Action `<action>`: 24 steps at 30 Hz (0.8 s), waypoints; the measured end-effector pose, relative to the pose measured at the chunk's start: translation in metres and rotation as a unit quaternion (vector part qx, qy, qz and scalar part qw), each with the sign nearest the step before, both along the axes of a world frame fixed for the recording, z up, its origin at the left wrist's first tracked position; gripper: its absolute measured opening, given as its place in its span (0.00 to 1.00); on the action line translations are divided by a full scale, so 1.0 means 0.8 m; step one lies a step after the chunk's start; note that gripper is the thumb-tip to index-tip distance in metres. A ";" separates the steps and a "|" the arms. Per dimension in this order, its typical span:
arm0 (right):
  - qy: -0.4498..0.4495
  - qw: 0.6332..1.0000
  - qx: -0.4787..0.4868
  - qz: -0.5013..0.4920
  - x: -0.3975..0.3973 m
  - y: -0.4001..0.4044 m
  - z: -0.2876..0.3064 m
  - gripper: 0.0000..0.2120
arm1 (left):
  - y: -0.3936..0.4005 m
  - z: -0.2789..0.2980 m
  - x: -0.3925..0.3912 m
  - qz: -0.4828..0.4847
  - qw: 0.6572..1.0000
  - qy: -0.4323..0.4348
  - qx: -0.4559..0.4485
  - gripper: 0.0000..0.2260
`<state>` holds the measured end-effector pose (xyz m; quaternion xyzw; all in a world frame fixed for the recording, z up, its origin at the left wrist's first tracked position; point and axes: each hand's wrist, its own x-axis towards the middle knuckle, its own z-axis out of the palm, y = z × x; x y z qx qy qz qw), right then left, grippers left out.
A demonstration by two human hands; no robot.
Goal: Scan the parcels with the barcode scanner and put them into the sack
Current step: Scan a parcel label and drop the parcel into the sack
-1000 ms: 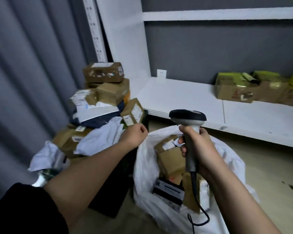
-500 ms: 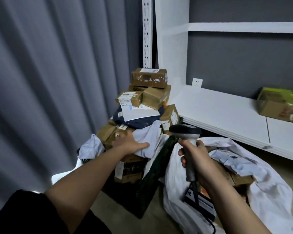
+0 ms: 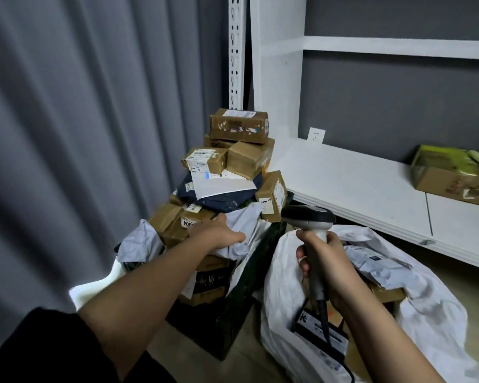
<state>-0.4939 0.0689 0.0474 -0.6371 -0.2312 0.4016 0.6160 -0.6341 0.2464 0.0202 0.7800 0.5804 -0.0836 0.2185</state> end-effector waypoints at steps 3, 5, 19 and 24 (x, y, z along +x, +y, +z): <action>0.005 1.000 0.009 -0.003 0.003 -0.006 0.004 0.12 | -0.014 0.043 -0.021 -0.025 0.997 -0.072 -0.033 0.40; 0.011 1.000 0.025 -0.004 0.003 -0.012 0.009 0.11 | -0.032 0.069 -0.037 -0.021 0.985 -0.159 -0.066 0.34; 0.102 0.970 0.203 -0.088 0.008 -0.022 0.012 0.14 | -0.147 0.070 0.015 0.099 0.514 -0.636 -0.567 0.27; 0.061 0.977 0.167 -0.118 0.025 -0.024 0.013 0.25 | -0.141 0.056 0.032 0.136 0.617 -0.658 -0.411 0.12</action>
